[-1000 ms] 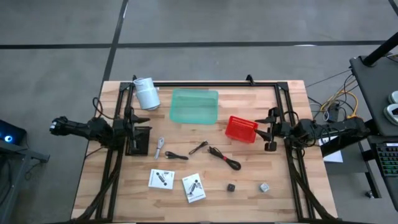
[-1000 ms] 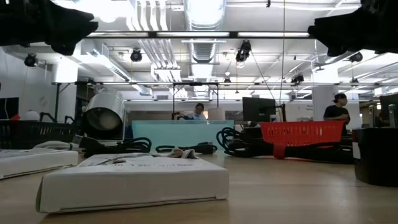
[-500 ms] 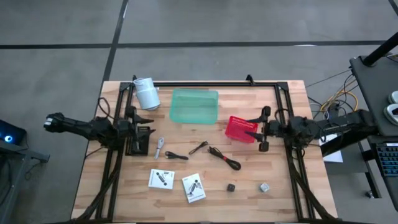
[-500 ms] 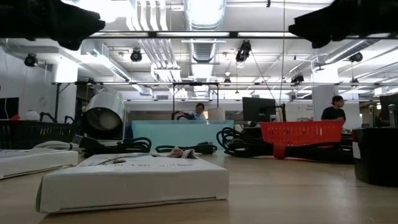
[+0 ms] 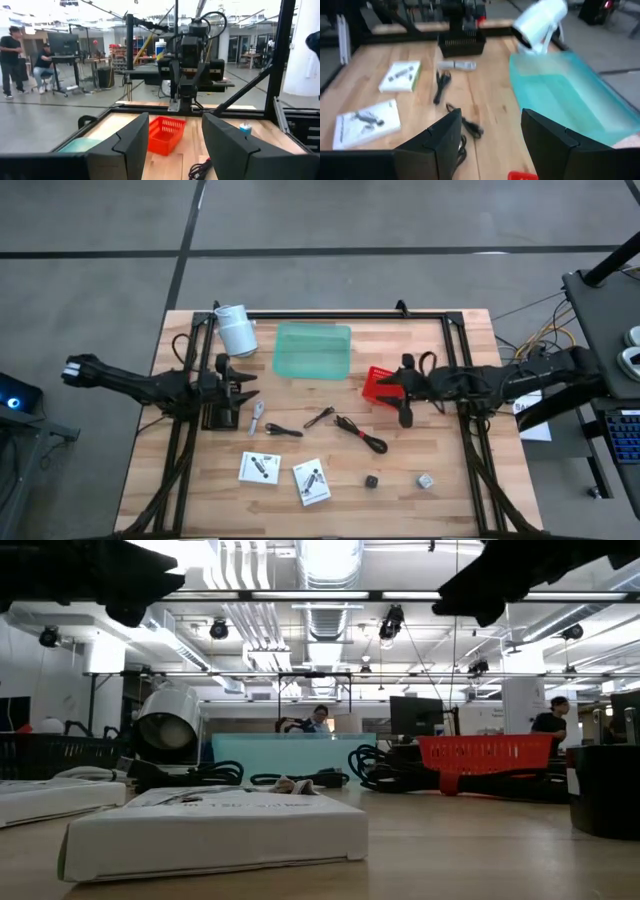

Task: Pick and place items into bin
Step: Put the right black charger cable into the blue bin

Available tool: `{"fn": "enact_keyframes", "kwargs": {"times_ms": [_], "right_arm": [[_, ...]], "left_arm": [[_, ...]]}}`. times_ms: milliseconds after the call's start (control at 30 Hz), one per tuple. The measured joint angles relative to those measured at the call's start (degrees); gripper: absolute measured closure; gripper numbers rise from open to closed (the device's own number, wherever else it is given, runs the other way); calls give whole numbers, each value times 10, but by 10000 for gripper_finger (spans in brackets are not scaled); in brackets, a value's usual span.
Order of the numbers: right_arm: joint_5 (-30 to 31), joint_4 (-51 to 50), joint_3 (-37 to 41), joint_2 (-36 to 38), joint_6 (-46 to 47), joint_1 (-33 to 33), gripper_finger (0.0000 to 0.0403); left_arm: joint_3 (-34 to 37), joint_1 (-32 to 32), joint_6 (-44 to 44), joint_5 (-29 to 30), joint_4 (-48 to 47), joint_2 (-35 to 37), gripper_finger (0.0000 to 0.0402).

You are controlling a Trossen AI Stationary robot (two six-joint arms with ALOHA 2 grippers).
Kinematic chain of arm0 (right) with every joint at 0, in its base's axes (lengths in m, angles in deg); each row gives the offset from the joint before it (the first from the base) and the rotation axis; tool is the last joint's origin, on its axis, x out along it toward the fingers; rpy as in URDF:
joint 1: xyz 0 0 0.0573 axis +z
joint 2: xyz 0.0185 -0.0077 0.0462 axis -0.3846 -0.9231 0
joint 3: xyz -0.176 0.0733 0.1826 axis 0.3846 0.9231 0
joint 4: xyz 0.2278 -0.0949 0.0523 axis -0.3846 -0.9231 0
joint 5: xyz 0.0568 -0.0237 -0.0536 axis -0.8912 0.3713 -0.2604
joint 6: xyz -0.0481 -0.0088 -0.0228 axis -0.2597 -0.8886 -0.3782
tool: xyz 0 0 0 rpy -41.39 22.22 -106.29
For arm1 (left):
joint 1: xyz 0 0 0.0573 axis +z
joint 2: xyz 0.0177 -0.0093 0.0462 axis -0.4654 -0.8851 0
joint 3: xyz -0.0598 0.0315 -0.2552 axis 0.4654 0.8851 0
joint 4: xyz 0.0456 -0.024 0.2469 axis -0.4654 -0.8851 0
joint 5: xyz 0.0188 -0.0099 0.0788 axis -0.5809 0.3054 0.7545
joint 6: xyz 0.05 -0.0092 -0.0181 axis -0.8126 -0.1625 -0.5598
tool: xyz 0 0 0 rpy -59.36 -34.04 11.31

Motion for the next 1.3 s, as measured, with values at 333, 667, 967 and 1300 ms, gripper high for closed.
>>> {"fn": "enact_keyframes", "kwargs": {"times_ms": [333,667,967,1300], "right_arm": [[-55,-41,-39,-130,75,0,209],[-71,-53,-98,-259,110,21,209],[-71,-53,-137,-359,134,23,209],[-83,-65,-154,-414,143,23,209]], "left_arm": [[18,0,-26,-1,120,-86,233],[12,0,-57,0,126,-101,233],[13,0,-72,0,126,-97,233],[14,0,-84,0,126,-101,233]]}}
